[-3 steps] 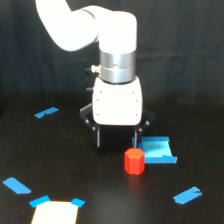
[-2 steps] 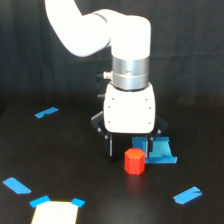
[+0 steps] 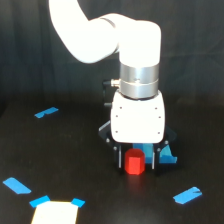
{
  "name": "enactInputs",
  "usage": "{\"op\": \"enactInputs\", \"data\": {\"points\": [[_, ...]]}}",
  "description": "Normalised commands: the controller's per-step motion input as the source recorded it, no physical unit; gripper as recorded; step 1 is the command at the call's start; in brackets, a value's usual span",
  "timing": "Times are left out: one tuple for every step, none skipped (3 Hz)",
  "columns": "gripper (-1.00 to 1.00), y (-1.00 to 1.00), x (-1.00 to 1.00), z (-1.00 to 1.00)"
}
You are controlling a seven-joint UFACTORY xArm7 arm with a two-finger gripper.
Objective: Pick up the red object from the table
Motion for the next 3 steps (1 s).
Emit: {"op": "enactInputs", "data": {"points": [[-1.0, 0.5, 0.1, 0.07], [-0.84, 0.33, -0.24, 0.5], [-1.0, 0.23, -0.08, 0.09]]}}
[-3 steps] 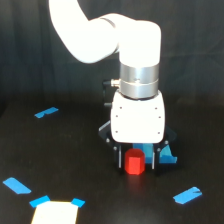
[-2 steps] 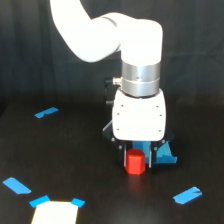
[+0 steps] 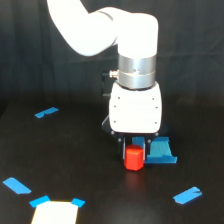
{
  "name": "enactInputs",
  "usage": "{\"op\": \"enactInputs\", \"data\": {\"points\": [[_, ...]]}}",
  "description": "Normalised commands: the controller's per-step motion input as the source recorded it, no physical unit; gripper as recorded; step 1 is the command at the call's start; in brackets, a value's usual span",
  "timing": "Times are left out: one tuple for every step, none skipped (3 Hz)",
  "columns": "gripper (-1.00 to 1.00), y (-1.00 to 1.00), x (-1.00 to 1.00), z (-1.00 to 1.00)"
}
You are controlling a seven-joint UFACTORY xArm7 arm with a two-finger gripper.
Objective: Pick up the red object from the table
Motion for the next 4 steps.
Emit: {"op": "enactInputs", "data": {"points": [[-1.0, 0.36, -0.16, 0.9], [-1.0, -0.59, -0.93, 0.97], [-1.0, -1.0, -1.0, 1.0], [-1.0, -0.67, -0.87, 0.92]]}}
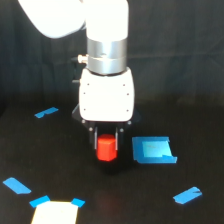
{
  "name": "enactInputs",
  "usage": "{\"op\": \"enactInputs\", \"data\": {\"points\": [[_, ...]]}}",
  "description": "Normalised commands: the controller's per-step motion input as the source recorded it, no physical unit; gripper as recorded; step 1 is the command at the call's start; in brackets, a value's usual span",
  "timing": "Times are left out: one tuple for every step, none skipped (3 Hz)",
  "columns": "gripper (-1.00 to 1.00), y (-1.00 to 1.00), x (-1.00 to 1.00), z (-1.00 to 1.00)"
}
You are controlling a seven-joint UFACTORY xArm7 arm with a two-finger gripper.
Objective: Pick up the red object from the table
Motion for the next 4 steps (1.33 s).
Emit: {"op": "enactInputs", "data": {"points": [[-1.0, 0.11, 0.61, 1.0], [-1.0, -0.01, 1.0, 0.91], [-0.85, -0.29, 0.15, 0.89], [-0.98, -0.24, -0.19, 0.97]]}}
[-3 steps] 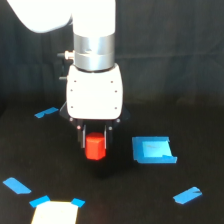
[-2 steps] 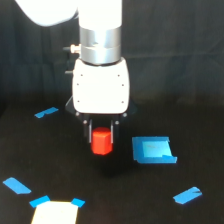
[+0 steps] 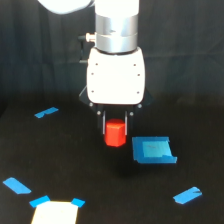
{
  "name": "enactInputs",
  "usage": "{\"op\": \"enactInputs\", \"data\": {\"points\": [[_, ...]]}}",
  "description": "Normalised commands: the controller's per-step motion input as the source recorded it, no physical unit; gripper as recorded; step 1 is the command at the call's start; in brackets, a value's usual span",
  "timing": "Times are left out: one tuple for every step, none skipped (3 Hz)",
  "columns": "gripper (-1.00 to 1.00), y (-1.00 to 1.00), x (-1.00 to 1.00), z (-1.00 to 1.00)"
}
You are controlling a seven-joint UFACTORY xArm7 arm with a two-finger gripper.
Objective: Pick up the red object from the table
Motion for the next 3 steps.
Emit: {"op": "enactInputs", "data": {"points": [[-0.78, -0.26, -0.16, 0.34], [-1.0, 0.38, -0.06, 0.06], [-1.0, 0.39, -0.02, 0.17]]}}
